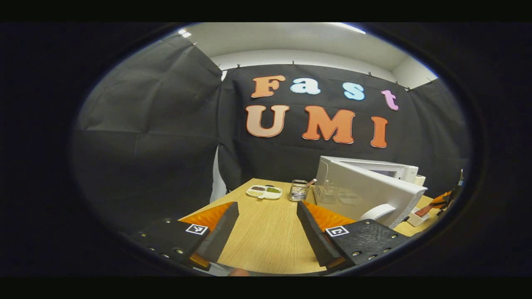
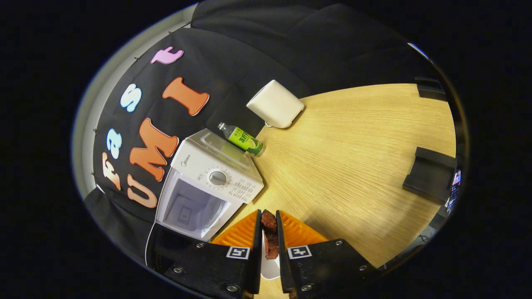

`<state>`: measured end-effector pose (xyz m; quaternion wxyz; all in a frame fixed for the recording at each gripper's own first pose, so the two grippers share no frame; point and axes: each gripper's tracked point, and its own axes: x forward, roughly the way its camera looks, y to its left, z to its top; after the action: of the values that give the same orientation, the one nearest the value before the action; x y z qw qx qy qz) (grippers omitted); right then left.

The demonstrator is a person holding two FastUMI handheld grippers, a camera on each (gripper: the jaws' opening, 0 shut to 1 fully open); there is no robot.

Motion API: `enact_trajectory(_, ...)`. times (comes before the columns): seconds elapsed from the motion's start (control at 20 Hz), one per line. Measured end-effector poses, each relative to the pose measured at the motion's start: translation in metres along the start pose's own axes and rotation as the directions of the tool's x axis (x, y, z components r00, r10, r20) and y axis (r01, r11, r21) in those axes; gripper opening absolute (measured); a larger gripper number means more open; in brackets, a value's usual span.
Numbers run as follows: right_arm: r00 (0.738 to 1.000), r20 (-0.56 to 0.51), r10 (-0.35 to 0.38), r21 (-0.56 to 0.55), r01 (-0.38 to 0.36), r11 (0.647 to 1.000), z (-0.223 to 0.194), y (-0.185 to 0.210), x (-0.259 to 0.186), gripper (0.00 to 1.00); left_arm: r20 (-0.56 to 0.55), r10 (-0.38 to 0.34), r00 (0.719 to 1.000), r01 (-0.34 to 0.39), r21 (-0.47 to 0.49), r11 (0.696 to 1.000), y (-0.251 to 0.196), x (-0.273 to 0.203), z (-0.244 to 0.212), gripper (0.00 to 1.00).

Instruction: Open the microwave oven with the left hand, put the food in, and close the microwave oven.

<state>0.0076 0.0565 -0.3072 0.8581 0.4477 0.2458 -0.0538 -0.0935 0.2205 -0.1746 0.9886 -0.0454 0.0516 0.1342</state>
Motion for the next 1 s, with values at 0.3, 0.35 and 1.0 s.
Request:
enact_trajectory(0.3, 0.997, 0.066, 0.046, -0.035, -0.044, 0.998, 0.023, 0.036, -0.01, 0.14, 0.006, 0.007, 1.0, -0.007, -0.008, 1.0, 0.003, -0.001, 0.0, 0.86)
enact_trajectory(0.35, 0.996, 0.072, 0.054, -0.035, -0.052, 0.998, 0.025, 0.044, -0.01, 0.19, 0.006, 0.007, 1.0, -0.007, -0.011, 1.0, 0.002, 0.0, -0.001, 0.86)
enact_trajectory(1.0, 0.973, 0.012, 0.232, -0.019, -0.231, 0.973, -0.022, 0.18, 0.022, 0.18, -0.002, -0.029, 1.0, 0.029, -0.023, 0.999, 0.002, 0.002, -0.004, 0.86)
